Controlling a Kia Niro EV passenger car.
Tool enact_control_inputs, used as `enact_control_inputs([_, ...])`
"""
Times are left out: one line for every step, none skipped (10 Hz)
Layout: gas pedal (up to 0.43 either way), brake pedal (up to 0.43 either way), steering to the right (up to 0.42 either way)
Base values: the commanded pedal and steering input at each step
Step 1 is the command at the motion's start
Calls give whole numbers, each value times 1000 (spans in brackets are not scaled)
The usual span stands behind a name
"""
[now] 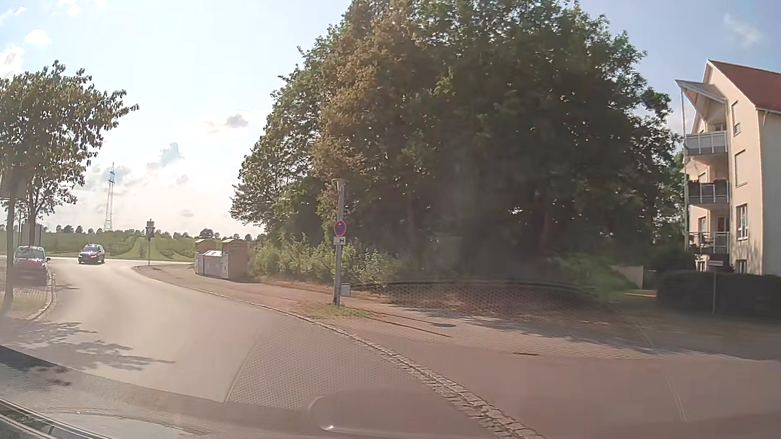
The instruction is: Follow the waypoints while adhering to traffic rules and regulations
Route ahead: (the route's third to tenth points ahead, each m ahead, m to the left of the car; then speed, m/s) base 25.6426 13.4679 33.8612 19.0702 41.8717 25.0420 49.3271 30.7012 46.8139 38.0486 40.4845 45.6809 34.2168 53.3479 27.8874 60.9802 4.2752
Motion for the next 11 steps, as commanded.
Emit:
enact_control_inputs([118,12,-230])
enact_control_inputs([118,12,-225])
enact_control_inputs([118,12,-220])
enact_control_inputs([118,12,-213])
enact_control_inputs([118,12,-204])
enact_control_inputs([98,12,-196])
enact_control_inputs([59,12,-190])
enact_control_inputs([59,12,-186])
enact_control_inputs([59,12,-183])
enact_control_inputs([59,12,-177])
enact_control_inputs([59,12,-164])
